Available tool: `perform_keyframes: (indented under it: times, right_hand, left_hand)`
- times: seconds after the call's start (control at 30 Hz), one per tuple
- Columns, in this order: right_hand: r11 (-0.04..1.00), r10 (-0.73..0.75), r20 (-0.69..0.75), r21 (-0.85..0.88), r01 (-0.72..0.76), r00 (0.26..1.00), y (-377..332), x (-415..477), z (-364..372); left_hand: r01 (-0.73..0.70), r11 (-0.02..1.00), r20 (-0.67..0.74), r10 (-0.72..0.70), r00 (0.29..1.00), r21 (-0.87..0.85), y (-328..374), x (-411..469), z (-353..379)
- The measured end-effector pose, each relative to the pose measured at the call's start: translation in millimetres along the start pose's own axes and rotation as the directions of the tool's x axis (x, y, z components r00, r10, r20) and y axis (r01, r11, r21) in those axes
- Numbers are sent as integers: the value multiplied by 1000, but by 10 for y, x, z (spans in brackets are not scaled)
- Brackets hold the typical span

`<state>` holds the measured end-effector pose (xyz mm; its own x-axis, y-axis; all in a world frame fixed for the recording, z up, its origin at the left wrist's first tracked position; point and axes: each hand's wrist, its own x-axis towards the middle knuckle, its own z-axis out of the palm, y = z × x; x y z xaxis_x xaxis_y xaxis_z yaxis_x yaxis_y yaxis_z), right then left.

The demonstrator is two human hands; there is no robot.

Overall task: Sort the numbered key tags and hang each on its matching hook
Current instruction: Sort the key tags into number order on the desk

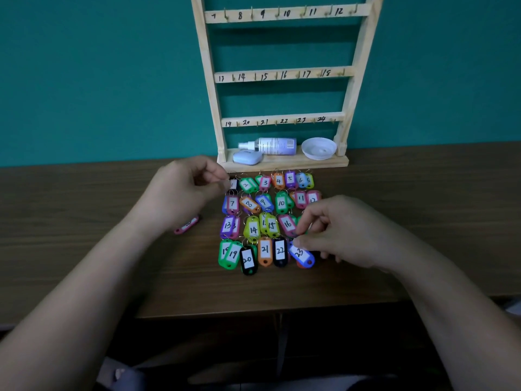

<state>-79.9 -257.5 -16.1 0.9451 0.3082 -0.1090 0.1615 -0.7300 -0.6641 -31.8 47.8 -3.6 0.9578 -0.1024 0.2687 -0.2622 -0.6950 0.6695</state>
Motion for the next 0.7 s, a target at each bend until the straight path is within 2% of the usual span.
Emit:
perform_keyframes:
  times: [0.23,0.43,0.7]
  right_hand:
    - [994,-16,-117,-111,3,993,-25,21,8]
    - [988,-148,-285,-12,151,947,1,73,104]
    - [957,-250,-459,16,290,852,2,219,289]
  left_hand:
    - [91,993,-77,-85,993,71,-268,83,-140]
    - [193,966,-77,-182,980,174,-433,151,-169]
    - [163,926,-12,-169,986,341,-416,223,48]
